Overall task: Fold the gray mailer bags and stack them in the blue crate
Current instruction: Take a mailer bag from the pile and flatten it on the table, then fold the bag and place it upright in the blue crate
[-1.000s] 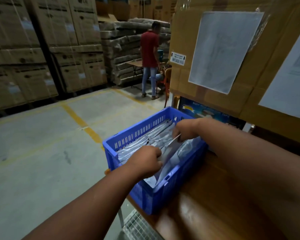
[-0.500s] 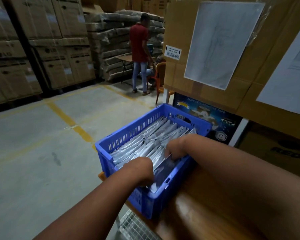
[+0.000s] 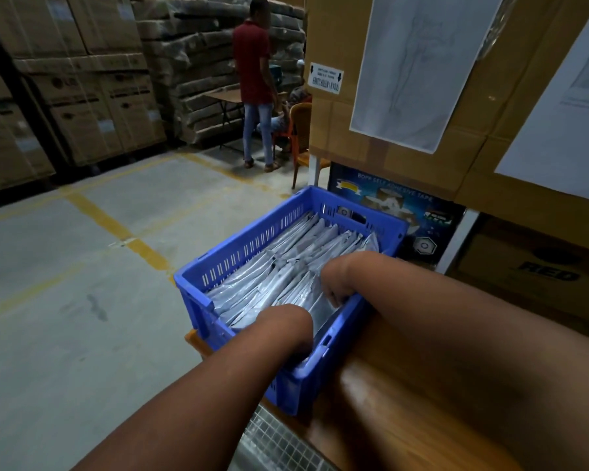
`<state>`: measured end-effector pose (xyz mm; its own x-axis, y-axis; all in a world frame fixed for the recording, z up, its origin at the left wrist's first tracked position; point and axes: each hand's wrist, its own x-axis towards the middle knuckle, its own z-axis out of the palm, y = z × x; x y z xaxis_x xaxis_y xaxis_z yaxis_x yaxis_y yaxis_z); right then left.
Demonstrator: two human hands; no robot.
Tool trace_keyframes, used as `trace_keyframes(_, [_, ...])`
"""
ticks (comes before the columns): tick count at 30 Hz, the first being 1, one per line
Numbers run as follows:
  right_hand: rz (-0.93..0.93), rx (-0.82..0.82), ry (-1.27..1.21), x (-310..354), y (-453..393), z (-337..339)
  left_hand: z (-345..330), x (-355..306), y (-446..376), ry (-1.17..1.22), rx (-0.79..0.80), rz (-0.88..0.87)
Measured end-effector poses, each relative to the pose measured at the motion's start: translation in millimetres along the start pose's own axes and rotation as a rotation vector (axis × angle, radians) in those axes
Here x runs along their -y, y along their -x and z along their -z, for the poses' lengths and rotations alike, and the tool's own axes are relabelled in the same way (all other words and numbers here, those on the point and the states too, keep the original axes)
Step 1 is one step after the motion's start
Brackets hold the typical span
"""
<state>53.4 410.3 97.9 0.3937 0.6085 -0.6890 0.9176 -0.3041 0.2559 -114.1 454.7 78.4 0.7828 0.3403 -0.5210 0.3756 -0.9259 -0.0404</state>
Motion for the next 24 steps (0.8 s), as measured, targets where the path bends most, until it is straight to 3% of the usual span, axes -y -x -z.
trace_keyframes(5, [0.044, -0.015, 0.045, 13, -2, 0, 4, -3, -4, 0.029, -0.008, -0.007])
trace_keyframes(11, [0.093, -0.221, -0.189, 6, 34, -8, 23, -9, -7, 0.028, -0.232, -0.059])
trace_keyframes(18, [-0.194, -0.409, -0.310, -28, 108, -35, 91, -76, 16, -0.075, -0.394, -0.083])
trace_keyframes(21, [-0.214, -0.528, -0.363, -63, 165, -65, 106, -126, 31, -0.179, -0.570, -0.206])
trace_keyframes(24, [-0.277, -0.534, -0.437, -93, 220, -115, 103, -187, 41, -0.162, -0.660, -0.428])
